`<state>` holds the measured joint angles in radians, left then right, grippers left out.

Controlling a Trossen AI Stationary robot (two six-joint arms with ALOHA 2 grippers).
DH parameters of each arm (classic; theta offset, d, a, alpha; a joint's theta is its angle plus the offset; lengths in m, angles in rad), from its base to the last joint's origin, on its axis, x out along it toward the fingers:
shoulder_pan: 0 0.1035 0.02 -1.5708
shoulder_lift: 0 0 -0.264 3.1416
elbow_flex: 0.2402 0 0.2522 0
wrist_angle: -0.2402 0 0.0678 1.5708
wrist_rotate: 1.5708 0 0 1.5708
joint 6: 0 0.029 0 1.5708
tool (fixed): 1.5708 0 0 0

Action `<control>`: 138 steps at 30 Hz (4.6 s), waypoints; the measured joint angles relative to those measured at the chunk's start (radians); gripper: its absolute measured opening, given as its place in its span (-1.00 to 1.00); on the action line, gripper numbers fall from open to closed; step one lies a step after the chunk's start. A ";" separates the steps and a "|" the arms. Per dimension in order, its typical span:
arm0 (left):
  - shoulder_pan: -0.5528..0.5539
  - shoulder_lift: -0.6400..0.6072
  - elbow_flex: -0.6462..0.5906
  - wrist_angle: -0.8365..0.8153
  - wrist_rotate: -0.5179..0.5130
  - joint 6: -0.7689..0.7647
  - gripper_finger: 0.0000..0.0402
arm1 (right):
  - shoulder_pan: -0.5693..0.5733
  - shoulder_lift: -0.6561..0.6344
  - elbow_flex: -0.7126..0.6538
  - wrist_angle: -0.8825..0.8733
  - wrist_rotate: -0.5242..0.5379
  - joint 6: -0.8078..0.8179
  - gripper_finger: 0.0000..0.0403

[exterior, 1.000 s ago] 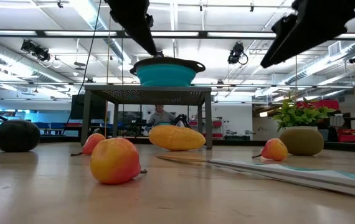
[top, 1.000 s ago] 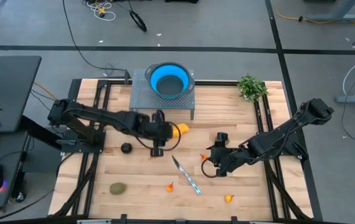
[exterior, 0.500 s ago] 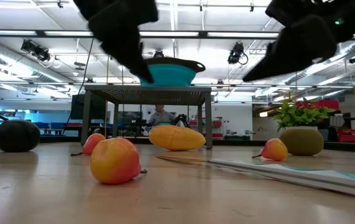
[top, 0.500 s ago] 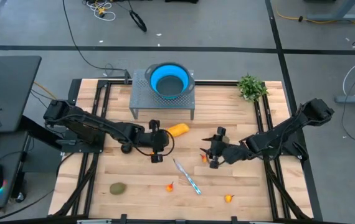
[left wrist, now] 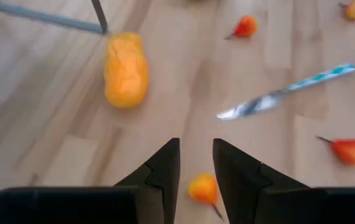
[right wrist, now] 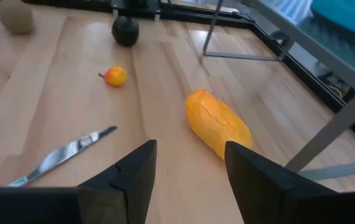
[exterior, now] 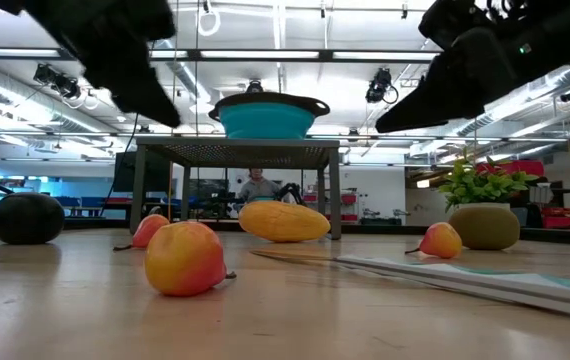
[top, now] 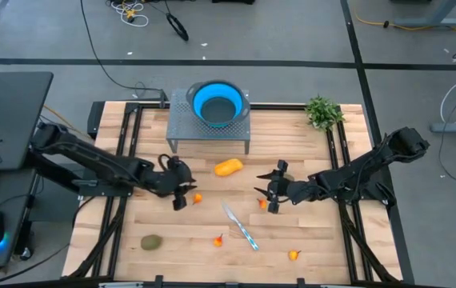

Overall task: Pick & Place Fruit
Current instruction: Put the black plum into the blue strainer bowl on the shelf

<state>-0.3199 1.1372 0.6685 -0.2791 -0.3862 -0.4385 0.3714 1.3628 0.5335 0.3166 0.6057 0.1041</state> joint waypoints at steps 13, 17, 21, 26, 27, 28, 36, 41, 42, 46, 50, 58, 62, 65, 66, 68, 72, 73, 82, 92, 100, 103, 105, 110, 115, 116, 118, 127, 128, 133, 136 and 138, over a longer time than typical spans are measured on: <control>-0.080 -0.038 0.001 -0.329 0.047 -0.268 -0.32 | -0.032 0.000 0.000 0.010 -0.008 -0.094 -0.01; -0.095 -0.038 0.001 -0.334 0.050 -0.328 -0.12 | -0.052 0.000 0.000 0.010 -0.041 -0.123 -0.01; -0.108 -0.038 0.001 -0.390 0.074 -0.390 0.10 | -0.076 0.000 0.000 0.010 -0.081 -0.143 -0.01; -0.128 -0.038 0.001 -0.559 0.115 -0.533 0.28 | -0.098 0.000 0.000 0.010 -0.094 -0.150 -0.01; -0.135 -0.038 0.001 -0.575 0.114 -0.554 0.30 | -0.101 0.000 0.000 0.010 -0.094 -0.150 -0.01; -0.143 -0.038 0.001 -0.587 0.112 -0.566 0.32 | -0.103 0.000 0.000 0.010 -0.095 -0.150 -0.01; -0.159 -0.038 0.001 -0.602 0.084 -0.604 0.34 | -0.116 0.000 0.000 0.010 -0.139 -0.147 -0.01; -0.160 -0.038 0.001 -0.635 0.033 -0.613 0.36 | -0.116 0.000 0.000 0.010 -0.139 -0.137 -0.01; -0.160 -0.038 0.001 -0.634 0.026 -0.614 0.38 | -0.116 0.000 0.000 0.010 -0.139 -0.133 -0.01; -0.160 -0.038 -0.007 -0.654 0.012 -0.647 0.45 | -0.116 0.000 0.000 0.010 -0.139 -0.128 -0.01; -0.160 -0.038 -0.061 -0.644 0.036 -0.706 0.54 | -0.116 0.000 0.000 0.010 -0.140 -0.128 -0.01; -0.159 -0.038 -0.089 -0.568 0.018 -0.700 0.60 | -0.116 0.000 0.000 0.010 -0.139 -0.128 -0.01; -0.159 -0.038 -0.099 -0.529 0.016 -0.691 0.60 | -0.116 0.000 0.000 0.010 -0.139 -0.128 -0.01; -0.159 -0.038 -0.144 -0.491 0.027 -0.720 0.60 | -0.116 0.000 0.000 0.010 -0.140 -0.128 -0.01; -0.159 -0.038 -0.161 -0.477 0.041 -0.732 0.60 | -0.116 0.000 0.000 0.010 -0.143 -0.128 -0.01; -0.159 -0.038 -0.195 -0.464 0.062 -0.757 0.60 | -0.116 0.000 0.000 0.009 -0.148 -0.128 -0.01; -0.159 -0.038 -0.222 -0.464 0.048 -0.778 0.60 | -0.116 0.000 0.000 0.008 -0.147 -0.128 -0.01; -0.159 -0.038 -0.222 -0.463 0.044 -0.778 0.60 | -0.116 0.000 0.000 0.008 -0.147 -0.128 -0.01; -0.158 -0.038 -0.222 -0.446 0.000 -0.768 0.60 | -0.116 0.000 0.000 0.008 -0.146 -0.128 -0.01; -0.158 -0.038 -0.222 -0.447 -0.021 -0.777 0.51 | -0.116 0.000 0.000 0.007 -0.146 -0.128 -0.01; -0.158 -0.038 -0.222 -0.448 -0.020 -0.777 0.28 | -0.116 0.000 0.000 0.002 -0.146 -0.128 -0.01; -0.158 -0.038 -0.222 -0.448 -0.016 -0.777 0.32 | -0.116 0.000 0.000 0.002 -0.146 -0.128 -0.01; -0.158 -0.038 -0.222 -0.446 -0.008 -0.766 0.36 | -0.116 0.000 0.000 0.002 -0.146 -0.128 -0.01; -0.158 -0.038 -0.222 -0.414 -0.001 -0.741 0.36 | -0.116 0.000 0.000 0.002 -0.146 -0.128 -0.01; -0.158 -0.038 -0.222 -0.333 0.012 -0.693 0.28 | -0.116 0.000 0.000 0.002 -0.146 -0.127 -0.01; -0.158 -0.038 -0.221 -0.307 0.016 -0.676 0.28 | -0.116 0.000 0.000 0.002 -0.146 -0.125 -0.01; -0.158 -0.038 -0.204 -0.278 0.026 -0.642 0.29 | -0.116 0.000 0.000 0.000 -0.146 -0.119 -0.01; -0.157 -0.039 0.043 -0.243 -0.163 -0.310 0.32 | -0.116 0.000 0.001 -0.001 -0.146 -0.086 -0.01; -0.155 -0.039 0.075 -0.242 -0.215 -0.252 0.32 | -0.116 0.000 0.001 -0.002 -0.146 -0.084 -0.01; -0.108 -0.039 0.199 -0.103 -0.446 0.074 0.32 | -0.116 0.000 0.001 -0.002 -0.146 -0.077 -0.01; -0.028 -0.039 0.247 0.046 -0.448 0.297 0.33 | -0.116 0.000 0.001 -0.004 -0.146 -0.067 -0.01; 0.043 -0.039 0.271 0.124 -0.407 0.408 0.33 | -0.116 0.000 0.001 -0.006 -0.146 -0.067 -0.01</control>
<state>-0.2770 1.0985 0.9393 -0.1549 -0.7934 -0.0310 0.2558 1.3624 0.5343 0.3111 0.4595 0.0372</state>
